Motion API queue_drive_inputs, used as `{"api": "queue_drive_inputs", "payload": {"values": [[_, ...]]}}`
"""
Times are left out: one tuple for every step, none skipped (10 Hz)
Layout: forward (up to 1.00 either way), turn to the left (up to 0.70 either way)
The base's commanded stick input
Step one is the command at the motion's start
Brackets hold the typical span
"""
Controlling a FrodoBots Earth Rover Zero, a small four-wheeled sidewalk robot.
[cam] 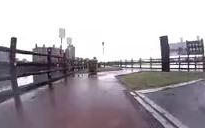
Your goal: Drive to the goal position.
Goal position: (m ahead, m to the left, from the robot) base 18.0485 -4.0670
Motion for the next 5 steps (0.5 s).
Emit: {"api": "queue_drive_inputs", "payload": {"values": [[1.0,-0.01],[1.0,-0.01],[1.0,-0.01],[1.0,-0.01],[1.0,-0.01]]}}
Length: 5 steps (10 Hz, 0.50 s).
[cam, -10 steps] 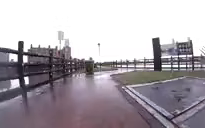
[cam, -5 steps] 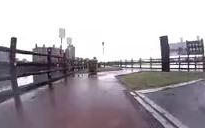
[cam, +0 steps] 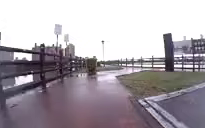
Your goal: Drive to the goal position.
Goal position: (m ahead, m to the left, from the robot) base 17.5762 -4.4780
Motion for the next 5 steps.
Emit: {"api": "queue_drive_inputs", "payload": {"values": [[1.0,-0.01],[1.0,-0.01],[1.0,-0.01],[1.0,-0.01],[1.0,-0.01]]}}
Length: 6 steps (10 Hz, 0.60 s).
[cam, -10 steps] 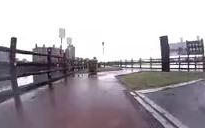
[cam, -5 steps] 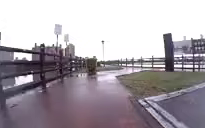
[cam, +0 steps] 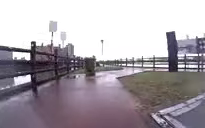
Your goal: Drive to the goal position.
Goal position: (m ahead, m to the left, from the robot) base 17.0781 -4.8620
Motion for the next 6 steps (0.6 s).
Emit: {"api": "queue_drive_inputs", "payload": {"values": [[1.0,-0.01],[1.0,-0.01],[1.0,-0.01],[1.0,-0.01],[1.0,-0.01],[1.0,-0.01]]}}
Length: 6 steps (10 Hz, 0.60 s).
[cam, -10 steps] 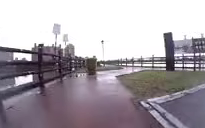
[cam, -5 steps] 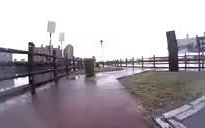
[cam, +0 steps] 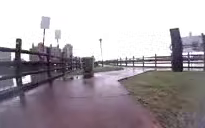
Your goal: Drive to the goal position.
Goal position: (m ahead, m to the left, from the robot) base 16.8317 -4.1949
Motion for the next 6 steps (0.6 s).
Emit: {"api": "queue_drive_inputs", "payload": {"values": [[1.0,-0.01],[1.0,-0.01],[1.0,-0.01],[1.0,-0.01],[1.0,-0.01],[1.0,-0.01]]}}
